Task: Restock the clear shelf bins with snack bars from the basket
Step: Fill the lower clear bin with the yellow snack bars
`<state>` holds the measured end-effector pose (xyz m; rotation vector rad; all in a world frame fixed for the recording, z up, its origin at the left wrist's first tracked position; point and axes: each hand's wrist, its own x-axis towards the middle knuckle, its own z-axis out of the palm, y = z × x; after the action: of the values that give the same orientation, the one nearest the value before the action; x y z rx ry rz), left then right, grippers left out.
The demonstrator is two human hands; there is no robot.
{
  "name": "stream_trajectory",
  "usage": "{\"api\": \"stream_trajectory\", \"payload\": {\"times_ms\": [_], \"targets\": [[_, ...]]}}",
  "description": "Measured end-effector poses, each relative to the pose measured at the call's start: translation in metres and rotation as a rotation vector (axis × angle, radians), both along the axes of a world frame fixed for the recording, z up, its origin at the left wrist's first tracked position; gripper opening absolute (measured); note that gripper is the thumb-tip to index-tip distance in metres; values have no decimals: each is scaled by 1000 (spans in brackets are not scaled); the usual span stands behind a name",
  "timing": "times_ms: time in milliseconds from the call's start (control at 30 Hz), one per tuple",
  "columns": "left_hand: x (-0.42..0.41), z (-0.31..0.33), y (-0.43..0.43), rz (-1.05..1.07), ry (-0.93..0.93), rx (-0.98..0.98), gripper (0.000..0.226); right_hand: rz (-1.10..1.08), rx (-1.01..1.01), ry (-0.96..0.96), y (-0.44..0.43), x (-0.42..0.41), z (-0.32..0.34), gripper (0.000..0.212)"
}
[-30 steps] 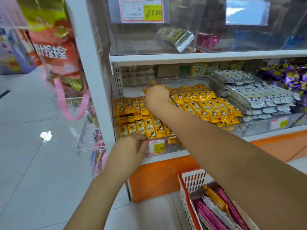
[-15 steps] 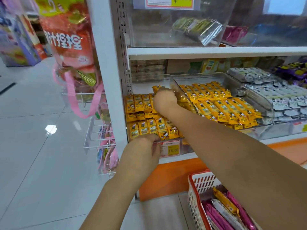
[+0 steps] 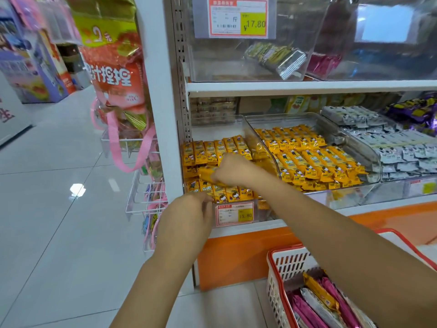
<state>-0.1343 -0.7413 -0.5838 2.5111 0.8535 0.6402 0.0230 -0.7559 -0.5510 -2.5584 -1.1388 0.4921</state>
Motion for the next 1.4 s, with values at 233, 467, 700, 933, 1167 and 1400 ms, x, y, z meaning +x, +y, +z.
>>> {"api": "stream_trajectory", "payload": {"times_ms": [233, 467, 700, 933, 1167, 1400], "targets": [[-9, -3, -4, 97, 8, 16, 19, 49, 19, 115, 22, -38, -23, 34], [-5, -12, -13, 26, 160, 136, 28, 8, 190, 298, -6, -36, -22, 33], [3, -9, -30, 116, 197, 216, 31, 27, 638, 98, -112, -28, -15, 42], [33, -33, -68, -125, 502, 183, 38, -232, 394, 144, -245, 11, -106, 39], [75, -97, -133, -591, 604, -40, 22, -503, -249, -150, -375, 95, -172, 52], [103, -146, -161, -739, 824, 3, 33, -577, -384, 40, -469, 122, -225, 35]]}}
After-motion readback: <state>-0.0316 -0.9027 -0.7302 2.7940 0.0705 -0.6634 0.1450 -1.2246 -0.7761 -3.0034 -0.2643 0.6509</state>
